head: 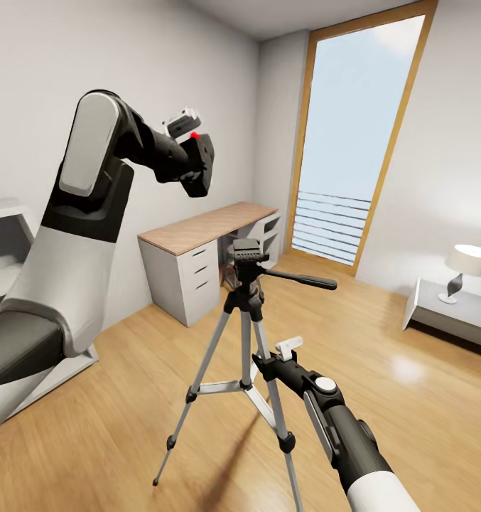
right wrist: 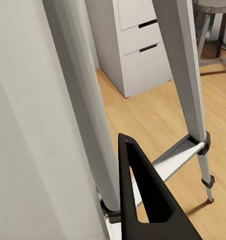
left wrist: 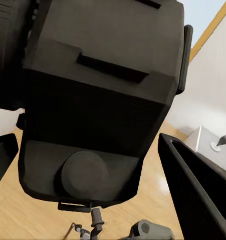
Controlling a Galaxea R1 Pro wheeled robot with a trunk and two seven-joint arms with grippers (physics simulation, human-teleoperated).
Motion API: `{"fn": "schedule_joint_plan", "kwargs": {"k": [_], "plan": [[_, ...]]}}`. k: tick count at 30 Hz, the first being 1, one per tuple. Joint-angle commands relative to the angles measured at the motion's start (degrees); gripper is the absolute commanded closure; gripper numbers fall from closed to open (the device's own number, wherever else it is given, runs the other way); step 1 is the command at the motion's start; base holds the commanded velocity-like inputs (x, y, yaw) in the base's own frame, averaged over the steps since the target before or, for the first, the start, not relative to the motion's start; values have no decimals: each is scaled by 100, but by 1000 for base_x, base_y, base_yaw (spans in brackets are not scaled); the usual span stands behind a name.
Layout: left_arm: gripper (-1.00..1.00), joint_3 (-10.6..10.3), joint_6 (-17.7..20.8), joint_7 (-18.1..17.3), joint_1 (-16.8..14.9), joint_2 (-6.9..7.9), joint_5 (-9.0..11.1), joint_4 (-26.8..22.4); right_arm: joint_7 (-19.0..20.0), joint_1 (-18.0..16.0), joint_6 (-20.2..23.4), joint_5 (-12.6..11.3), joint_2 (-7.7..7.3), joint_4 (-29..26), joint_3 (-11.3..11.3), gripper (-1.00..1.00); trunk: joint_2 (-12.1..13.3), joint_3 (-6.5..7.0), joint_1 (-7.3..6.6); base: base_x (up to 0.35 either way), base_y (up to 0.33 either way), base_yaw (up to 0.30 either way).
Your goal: Attach the digital camera to the camera tripod in the bedroom.
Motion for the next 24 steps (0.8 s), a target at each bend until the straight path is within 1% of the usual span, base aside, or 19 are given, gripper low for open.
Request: {"fn": "schedule_joint_plan", "kwargs": {"k": [1, 5, 6, 8, 9, 10, 11, 12, 13, 14, 16, 17, 19, 20, 21, 23, 24], "plan": [[100, -8, 22, 53, -8, 0, 47, 11, 18, -3, 375, 217, 0, 233, -13, 100, -6, -10, 2, 0, 0, 0], [100, -40, 36, 12, -8, 6, 48, 185, 18, -3, 375, 217, 0, 233, -13, 100, -6, -10, 2, 0, 0, 0], [100, -51, 45, -116, -8, 15, 52, 310, 18, -3, 375, 217, 0, 233, -13, 100, -6, -10, 2, 0, 0, 0], [100, -72, 62, -1003, -6, 65, 50, 395, 18, -3, 375, 217, 0, 222, -13, 100, -6, -10, 2, 0, 0, 0], [100, -320, 61, -2455, -7, 247, 6, 422, 18, -3, 375, 217, 0, 215, -13, 100, -6, -10, 2, 0, 0, 0], [100, -417, 54, -2778, -7, 308, -6, 438, 18, -3, 375, 217, -2, 213, -13, 100, -6, -10, 2, 0, 0, 0], [100, -625, 39, -3406, -7, 452, -54, 477, 18, -3, 375, 217, -5, 211, -13, 100, -6, -10, 2, 0, 0, 0], [100, -720, 32, -3699, -7, 533, -89, 500, 18, -3, 375, 217, -6, 210, -13, 100, -6, -10, 2, 0, 0, 0], [100, -930, -9, -4463, -8, 771, -226, 606, 18, -3, 375, 217, -6, 209, -13, 100, -6, -10, 2, 0, 0, 0], [100, -1013, -86, -4860, -8, 905, -332, 703, 18, -3, 375, 217, -4, 208, -13, 100, -6, -10, 2, 0, 0, 0], [100, -1063, -202, -5180, -8, 1019, -419, 795, 18, -3, 375, 217, -3, 208, -13, 100, -6, -10, 2, 0, 0, 0], [100, -1124, -414, -5685, -8, 1185, -503, 911, 18, -3, 375, 217, -1, 207, -13, 100, -6, -10, 2, 0, 0, 0], [100, -1178, -532, -6028, -8, 1255, -592, 878, 18, -3, 375, 217, -1, 211, -13, 100, -6, -10, 2, 0, 0, 0], [100, -1292, -573, -6149, -8, 1281, -706, 758, 17, -3, 375, 217, -1, 213, -13, 100, -6, -10, 2, 0, 0, 0], [100, -1413, -588, -6193, -8, 1291, -824, 695, 14, -3, 375, 217, 0, 214, -13, 100, -6, -10, 2, 0, 0, 0], [100, -1584, -594, -6224, -8, 1299, -1005, 660, 12, -3, 373, 217, 0, 215, -13, 100, -6, -10, 2, 0, 0, 0], [100, -1780, -587, -6256, -8, 1317, -1225, 648, 11, -3, 374, 217, 0, 218, -13, 100, -6, -10, 2, 0, 0, 0]]}}
